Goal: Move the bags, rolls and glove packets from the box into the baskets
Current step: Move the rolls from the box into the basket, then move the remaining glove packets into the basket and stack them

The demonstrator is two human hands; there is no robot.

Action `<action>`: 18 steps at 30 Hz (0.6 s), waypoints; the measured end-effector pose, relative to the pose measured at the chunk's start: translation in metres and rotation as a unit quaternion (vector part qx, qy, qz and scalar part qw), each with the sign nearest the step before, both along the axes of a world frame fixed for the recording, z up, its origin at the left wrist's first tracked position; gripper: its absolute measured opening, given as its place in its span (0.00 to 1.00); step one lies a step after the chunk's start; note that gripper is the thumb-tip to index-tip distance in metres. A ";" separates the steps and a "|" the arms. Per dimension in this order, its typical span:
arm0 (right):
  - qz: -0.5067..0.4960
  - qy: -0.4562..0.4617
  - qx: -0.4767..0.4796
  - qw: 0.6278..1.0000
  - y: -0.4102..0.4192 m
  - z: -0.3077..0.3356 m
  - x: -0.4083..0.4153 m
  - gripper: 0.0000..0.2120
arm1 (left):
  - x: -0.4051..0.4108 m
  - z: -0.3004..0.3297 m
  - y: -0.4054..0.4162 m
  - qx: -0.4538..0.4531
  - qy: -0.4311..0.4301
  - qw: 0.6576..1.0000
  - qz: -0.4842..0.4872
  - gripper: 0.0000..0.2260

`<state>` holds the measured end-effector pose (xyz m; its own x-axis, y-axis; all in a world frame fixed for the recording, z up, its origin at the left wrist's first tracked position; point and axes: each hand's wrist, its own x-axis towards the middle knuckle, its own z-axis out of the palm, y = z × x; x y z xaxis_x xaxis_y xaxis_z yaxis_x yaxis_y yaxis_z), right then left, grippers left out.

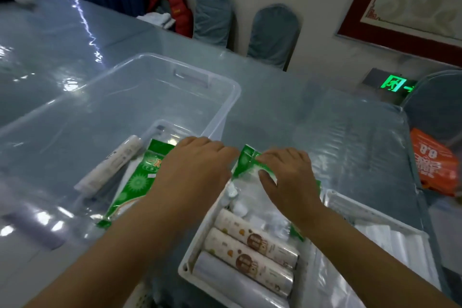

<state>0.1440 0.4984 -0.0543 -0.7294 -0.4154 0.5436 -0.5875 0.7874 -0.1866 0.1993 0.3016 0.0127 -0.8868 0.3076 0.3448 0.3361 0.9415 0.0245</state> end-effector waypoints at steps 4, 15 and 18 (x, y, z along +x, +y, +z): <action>0.054 0.033 -0.028 0.998 -0.055 0.041 -0.003 0.07 | 0.002 0.022 -0.076 0.002 0.006 0.999 0.053 0.12; 0.185 -0.129 0.331 0.916 -0.284 0.039 -0.053 0.14 | -0.032 0.004 -0.288 -0.019 -0.128 0.986 0.107 0.18; 0.215 -0.207 0.444 0.845 -0.326 0.001 -0.061 0.17 | -0.039 -0.011 -0.324 0.002 -0.135 0.989 0.066 0.19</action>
